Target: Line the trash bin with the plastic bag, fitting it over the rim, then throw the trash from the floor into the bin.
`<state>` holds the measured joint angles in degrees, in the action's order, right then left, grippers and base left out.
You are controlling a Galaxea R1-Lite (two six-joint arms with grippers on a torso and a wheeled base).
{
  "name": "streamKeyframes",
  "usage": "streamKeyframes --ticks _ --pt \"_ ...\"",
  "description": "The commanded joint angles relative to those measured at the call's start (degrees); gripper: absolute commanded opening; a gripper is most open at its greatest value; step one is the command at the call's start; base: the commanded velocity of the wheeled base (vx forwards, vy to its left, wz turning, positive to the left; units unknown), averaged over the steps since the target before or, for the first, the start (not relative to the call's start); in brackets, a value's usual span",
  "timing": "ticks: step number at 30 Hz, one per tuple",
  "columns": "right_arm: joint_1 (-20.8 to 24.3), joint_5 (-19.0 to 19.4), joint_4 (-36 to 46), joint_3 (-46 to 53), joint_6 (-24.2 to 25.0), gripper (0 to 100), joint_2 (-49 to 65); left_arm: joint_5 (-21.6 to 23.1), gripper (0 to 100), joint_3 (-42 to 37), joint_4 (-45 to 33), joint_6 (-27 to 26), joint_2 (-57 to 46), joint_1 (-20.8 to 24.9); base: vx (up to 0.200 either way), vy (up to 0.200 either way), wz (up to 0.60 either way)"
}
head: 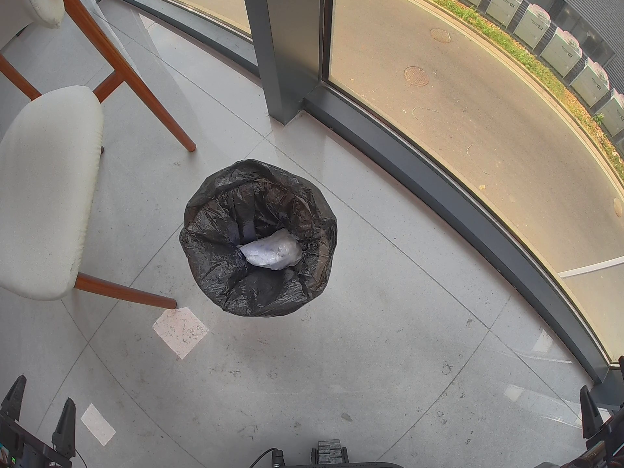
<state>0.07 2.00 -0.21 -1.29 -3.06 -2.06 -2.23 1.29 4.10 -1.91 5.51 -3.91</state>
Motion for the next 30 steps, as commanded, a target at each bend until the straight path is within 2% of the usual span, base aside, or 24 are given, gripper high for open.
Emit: streamKeyframes --ticks 1,2,4,21,23,24,25,30 --pt "-0.1 -0.6 0.4 1.3 1.0 100 2.1 2.4 100 -1.3 -3.0 -0.5 -1.8 0.0 0.000 0.000 0.00" --pt "-0.1 -0.6 0.3 1.3 1.1 100 2.1 4.3 100 -1.2 -4.7 -0.8 -1.7 0.1 0.000 0.000 0.00" --pt "-0.1 -0.8 0.0 1.3 1.5 100 2.1 4.9 100 -1.1 -4.6 -1.0 -1.7 0.1 0.000 0.000 0.00" --pt "-0.1 -0.9 0.0 1.3 1.9 100 2.1 3.5 100 -1.1 -4.7 0.9 -1.8 -0.2 0.000 0.000 0.00" --pt "-0.1 -1.0 0.0 1.3 1.9 100 2.1 3.5 100 -1.0 -4.8 1.0 -1.9 0.4 0.000 0.000 0.00" --pt "-0.1 -1.1 -0.1 1.3 2.0 100 2.1 3.4 100 -1.0 -4.8 0.4 -4.8 4.3 0.000 0.000 0.00" --pt "-0.1 -1.0 -0.1 1.3 2.0 100 2.1 3.4 100 -1.0 -4.9 0.9 -5.4 5.1 0.000 0.000 0.00" --pt "-0.1 -0.9 0.1 1.3 1.7 100 2.1 3.5 100 -1.0 -4.7 0.9 -5.5 4.2 0.000 0.000 0.00"
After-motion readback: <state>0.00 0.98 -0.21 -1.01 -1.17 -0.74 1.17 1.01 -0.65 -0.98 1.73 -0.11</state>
